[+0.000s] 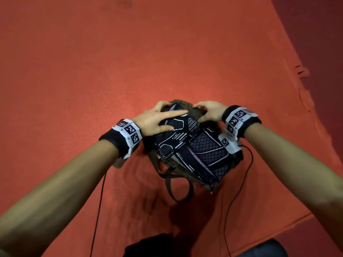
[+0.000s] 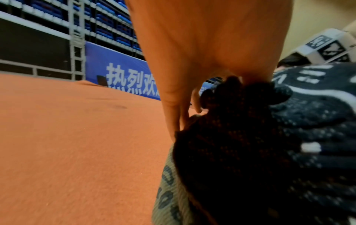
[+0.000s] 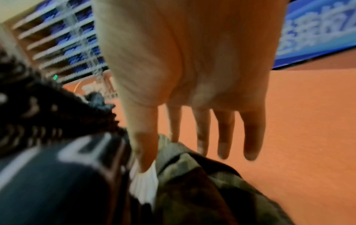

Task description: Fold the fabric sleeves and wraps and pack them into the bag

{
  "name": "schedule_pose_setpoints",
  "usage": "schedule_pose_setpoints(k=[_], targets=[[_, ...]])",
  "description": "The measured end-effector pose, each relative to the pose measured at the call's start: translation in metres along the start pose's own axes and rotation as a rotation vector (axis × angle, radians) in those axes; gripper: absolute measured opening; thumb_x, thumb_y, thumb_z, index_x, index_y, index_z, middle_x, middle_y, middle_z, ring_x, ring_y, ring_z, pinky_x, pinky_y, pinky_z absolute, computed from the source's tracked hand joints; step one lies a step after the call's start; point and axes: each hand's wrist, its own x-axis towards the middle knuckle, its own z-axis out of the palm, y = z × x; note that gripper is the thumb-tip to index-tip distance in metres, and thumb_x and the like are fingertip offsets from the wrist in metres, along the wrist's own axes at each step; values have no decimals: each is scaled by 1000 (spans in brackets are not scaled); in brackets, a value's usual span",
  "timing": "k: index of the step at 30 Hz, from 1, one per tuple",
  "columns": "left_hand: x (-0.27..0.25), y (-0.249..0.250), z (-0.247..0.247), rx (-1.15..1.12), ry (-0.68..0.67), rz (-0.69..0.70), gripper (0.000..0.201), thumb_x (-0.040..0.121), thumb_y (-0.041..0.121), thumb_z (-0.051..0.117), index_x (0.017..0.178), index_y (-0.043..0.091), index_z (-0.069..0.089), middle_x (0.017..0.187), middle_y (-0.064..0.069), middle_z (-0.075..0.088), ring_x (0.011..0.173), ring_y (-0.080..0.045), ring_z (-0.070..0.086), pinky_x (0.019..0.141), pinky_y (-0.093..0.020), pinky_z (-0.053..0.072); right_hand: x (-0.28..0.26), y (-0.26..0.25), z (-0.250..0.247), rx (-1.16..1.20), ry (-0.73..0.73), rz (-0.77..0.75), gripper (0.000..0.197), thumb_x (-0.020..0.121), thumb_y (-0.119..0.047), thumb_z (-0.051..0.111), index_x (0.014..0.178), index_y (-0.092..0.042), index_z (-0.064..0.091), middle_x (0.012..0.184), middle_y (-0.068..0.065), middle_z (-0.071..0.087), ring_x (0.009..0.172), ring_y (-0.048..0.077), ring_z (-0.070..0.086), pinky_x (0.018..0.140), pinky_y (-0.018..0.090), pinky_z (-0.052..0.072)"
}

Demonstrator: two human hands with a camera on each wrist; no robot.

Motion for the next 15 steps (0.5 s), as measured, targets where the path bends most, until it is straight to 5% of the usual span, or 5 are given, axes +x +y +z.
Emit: schedule_pose_setpoints(k=[3,7,9,11,15], targets=[[-2,5,5,147,-94,-44,71,79,70,50,136,65,9,156,6,-3,138,-30,30,112,-45,29,6,3,9,-98,-14,-5,72,79,-19,70,142,-20,34,131,7,53,113,26,53,89,30,42],[0,18,11,405,-54,-34,96,65,83,48,143,53,1,151,6,-35,144,-29,-19,111,-66,1,12,3,14,-197,-49,-16,62,81,-26,70,130,-8,36,114,12,56,97,25,54,79,30,42],[1,26,12,576,4,32,101,67,84,42,149,36,10,154,5,-28,141,-23,-28,108,-69,-7,14,0,23,-250,-47,-40,51,87,-30,62,123,-3,37,108,14,57,93,27,56,77,33,42],[4,31,16,651,-14,78,100,74,80,39,151,21,13,159,4,-4,145,-17,-17,111,-62,-13,19,0,30,-286,21,-64,41,91,-26,55,120,-3,39,106,16,60,89,31,59,72,35,47],[7,29,16,603,-101,112,93,81,76,34,151,23,5,159,6,1,145,-15,-14,117,-42,-15,16,10,27,-21,159,-58,24,92,-13,46,115,-7,47,92,15,63,70,24,56,59,32,48]])
